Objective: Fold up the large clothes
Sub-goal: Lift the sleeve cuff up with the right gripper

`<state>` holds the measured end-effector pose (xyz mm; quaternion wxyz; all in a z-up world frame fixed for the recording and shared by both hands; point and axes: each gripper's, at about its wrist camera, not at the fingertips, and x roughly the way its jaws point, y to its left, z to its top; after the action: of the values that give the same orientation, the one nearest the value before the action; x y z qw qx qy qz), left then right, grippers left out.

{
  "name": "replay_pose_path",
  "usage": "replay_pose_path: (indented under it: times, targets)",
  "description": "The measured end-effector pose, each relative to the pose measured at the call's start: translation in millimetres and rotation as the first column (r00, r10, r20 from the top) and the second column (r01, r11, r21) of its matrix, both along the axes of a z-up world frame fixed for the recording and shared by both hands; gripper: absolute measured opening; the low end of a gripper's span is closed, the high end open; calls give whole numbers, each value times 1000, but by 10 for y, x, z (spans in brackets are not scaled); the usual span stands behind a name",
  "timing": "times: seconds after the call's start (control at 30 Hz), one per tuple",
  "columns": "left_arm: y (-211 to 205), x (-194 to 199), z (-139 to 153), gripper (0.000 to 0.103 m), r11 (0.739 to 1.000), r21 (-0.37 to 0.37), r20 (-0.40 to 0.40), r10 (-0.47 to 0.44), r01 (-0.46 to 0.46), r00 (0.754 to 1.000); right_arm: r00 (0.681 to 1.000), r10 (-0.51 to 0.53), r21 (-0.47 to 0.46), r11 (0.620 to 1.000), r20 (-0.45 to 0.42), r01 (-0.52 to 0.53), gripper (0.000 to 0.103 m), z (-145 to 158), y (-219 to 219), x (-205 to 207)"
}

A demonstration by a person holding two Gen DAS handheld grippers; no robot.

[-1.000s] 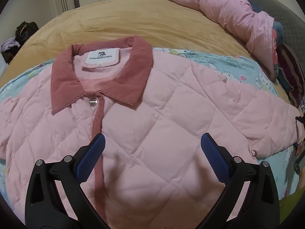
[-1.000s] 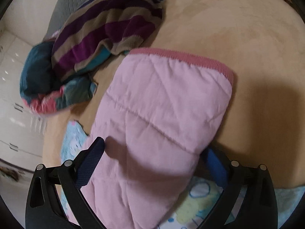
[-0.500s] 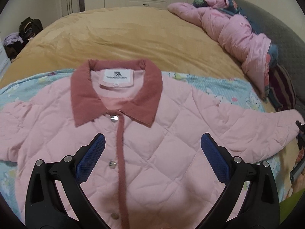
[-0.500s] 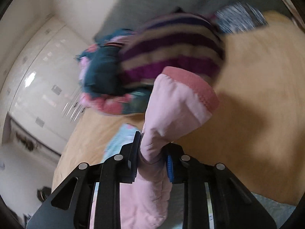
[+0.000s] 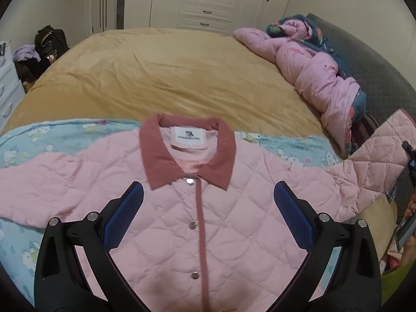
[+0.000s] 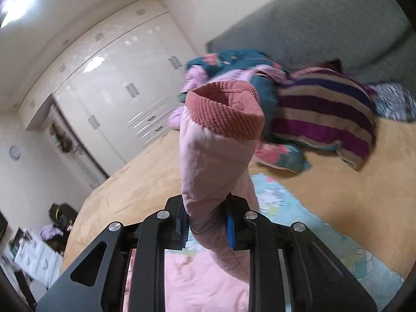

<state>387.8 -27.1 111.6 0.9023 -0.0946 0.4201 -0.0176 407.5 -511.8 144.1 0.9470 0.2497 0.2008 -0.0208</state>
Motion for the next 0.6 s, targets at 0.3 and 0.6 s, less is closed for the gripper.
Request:
replay_pose_path:
  times: [0.3, 0.6]
  targets:
    - [548, -233, 286, 94, 998, -47, 37, 43, -41, 998, 992, 122, -86, 989, 38, -118, 20, 496, 901, 6]
    - [1046, -414, 412, 94, 994, -81, 46, 80, -76, 996, 969, 238, -144, 963, 58, -228, 20, 726, 1792, -54]
